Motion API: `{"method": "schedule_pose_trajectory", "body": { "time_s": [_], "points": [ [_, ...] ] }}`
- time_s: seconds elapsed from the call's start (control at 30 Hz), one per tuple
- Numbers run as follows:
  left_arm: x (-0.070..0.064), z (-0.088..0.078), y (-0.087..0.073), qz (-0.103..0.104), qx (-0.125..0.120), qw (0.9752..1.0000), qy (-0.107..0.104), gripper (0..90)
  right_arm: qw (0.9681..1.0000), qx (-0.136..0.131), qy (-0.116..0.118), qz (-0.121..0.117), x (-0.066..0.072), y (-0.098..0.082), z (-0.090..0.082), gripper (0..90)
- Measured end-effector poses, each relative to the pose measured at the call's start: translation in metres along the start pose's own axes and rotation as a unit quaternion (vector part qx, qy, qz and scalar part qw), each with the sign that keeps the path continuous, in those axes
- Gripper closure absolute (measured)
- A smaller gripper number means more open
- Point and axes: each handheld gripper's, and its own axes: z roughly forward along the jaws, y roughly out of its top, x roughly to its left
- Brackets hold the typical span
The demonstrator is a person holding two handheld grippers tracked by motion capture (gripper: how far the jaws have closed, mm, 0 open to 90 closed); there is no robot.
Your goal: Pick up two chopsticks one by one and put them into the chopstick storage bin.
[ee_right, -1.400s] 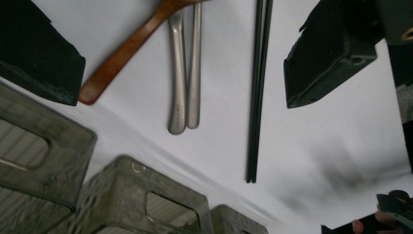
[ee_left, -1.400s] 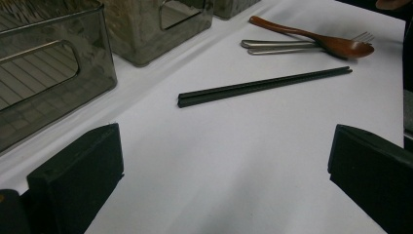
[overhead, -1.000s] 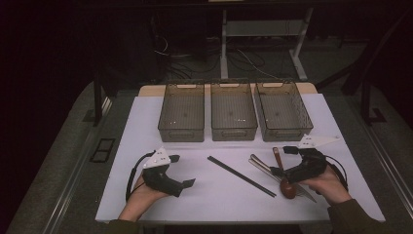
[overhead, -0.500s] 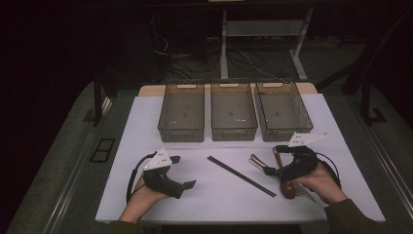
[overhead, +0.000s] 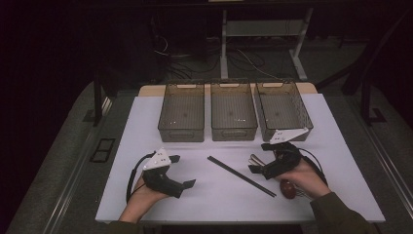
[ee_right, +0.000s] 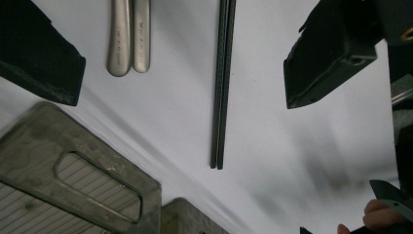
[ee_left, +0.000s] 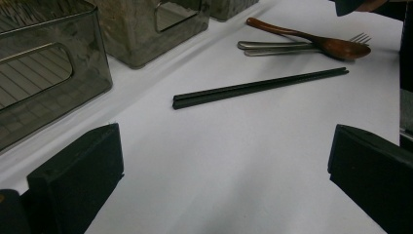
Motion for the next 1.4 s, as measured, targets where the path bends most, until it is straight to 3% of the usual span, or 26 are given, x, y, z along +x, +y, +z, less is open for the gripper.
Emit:
{"method": "schedule_pose_trajectory", "body": {
  "time_s": [0.27, 0.3, 0.33, 0.63, 0.77, 1.1, 1.4],
  "points": [
    [0.000, 0.000, 0.000, 0.000, 0.001, 1.0000, 0.001, 0.0, 0.9990, 0.043, 0.004, -0.013, 0.005, 0.003, 0.017, 20.2],
    [0.000, 0.000, 0.000, 0.000, 0.001, 1.0000, 0.001, 0.0, 0.9990, 0.043, 0.004, -0.013, 0.005, 0.003, 0.017, 20.2],
    [0.000, 0.000, 0.000, 0.000, 0.001, 1.0000, 0.001, 0.0, 0.9986, 0.049, 0.013, -0.016, 0.005, 0.002, 0.018, 28.1],
    [0.000, 0.001, 0.000, -0.001, 0.002, 1.0000, 0.000, 0.0, 0.9970, 0.073, 0.007, -0.022, 0.006, -0.001, 0.022, 46.2],
    [0.000, 0.001, -0.001, 0.001, 0.004, 1.0000, -0.001, 0.0, 0.9953, 0.093, 0.017, -0.021, 0.006, -0.002, 0.026, 58.0],
    [-0.001, 0.001, -0.001, 0.001, 0.007, 1.0000, -0.002, 0.0, 0.9918, 0.122, 0.022, -0.031, 0.011, -0.008, 0.030, 72.4],
    [-0.001, 0.002, -0.001, 0.002, 0.006, 1.0000, -0.002, 0.0, 0.9898, 0.136, 0.020, -0.037, 0.015, -0.012, 0.033, 77.3]
  ]
}}
